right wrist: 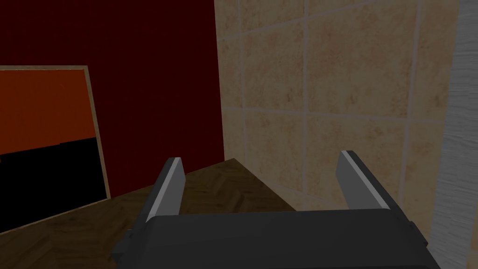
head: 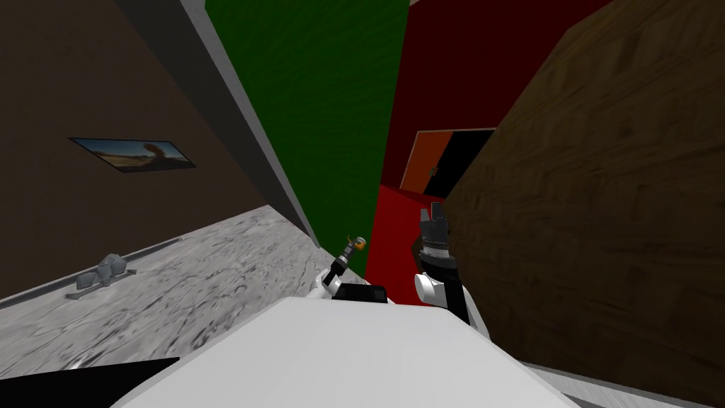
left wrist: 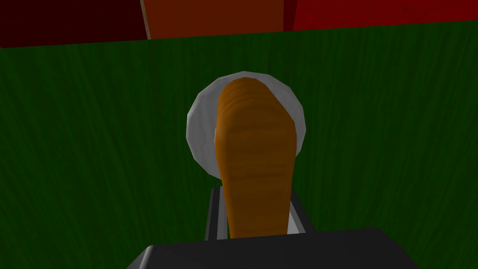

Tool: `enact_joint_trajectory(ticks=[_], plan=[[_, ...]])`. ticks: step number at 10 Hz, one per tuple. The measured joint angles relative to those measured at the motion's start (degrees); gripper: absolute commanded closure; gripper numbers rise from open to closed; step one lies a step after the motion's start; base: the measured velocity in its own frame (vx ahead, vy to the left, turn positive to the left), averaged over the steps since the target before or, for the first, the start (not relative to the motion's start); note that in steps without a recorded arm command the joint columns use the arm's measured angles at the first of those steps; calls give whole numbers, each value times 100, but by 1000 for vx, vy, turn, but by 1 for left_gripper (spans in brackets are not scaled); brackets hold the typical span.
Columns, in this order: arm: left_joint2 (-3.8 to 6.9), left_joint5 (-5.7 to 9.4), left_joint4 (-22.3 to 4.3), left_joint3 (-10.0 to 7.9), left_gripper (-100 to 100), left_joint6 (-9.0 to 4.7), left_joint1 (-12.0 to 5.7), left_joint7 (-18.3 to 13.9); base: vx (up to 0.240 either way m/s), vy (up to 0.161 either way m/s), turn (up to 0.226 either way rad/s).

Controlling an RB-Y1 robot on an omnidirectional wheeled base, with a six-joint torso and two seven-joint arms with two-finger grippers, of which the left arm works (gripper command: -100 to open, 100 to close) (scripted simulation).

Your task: Push the door open

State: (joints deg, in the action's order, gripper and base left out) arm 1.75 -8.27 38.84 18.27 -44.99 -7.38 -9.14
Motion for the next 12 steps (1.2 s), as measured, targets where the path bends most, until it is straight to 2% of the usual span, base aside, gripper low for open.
enact_joint_trajectory(ticks=[3, 4, 7, 8, 10, 11, 12], plan=[[25, 24, -65, -89, 100, -28, -49, 0, 140, -130, 55], [40, 27, -10, -122, 100, -14, -19, 7, 149, -160, 81], [65, 65, -140, -281, 100, -71, -73, 37, 175, -166, 115], [113, 68, 3, -325, 100, 8, 2, 20, 192, -168, 109], [133, 118, -211, -501, 100, -132, -85, 39, 155, -156, 129], [143, 130, -173, -559, 100, -126, -65, 51, 142, -169, 105], [145, 130, 42, -607, 100, 17, 34, 65, 184, -184, 161]])
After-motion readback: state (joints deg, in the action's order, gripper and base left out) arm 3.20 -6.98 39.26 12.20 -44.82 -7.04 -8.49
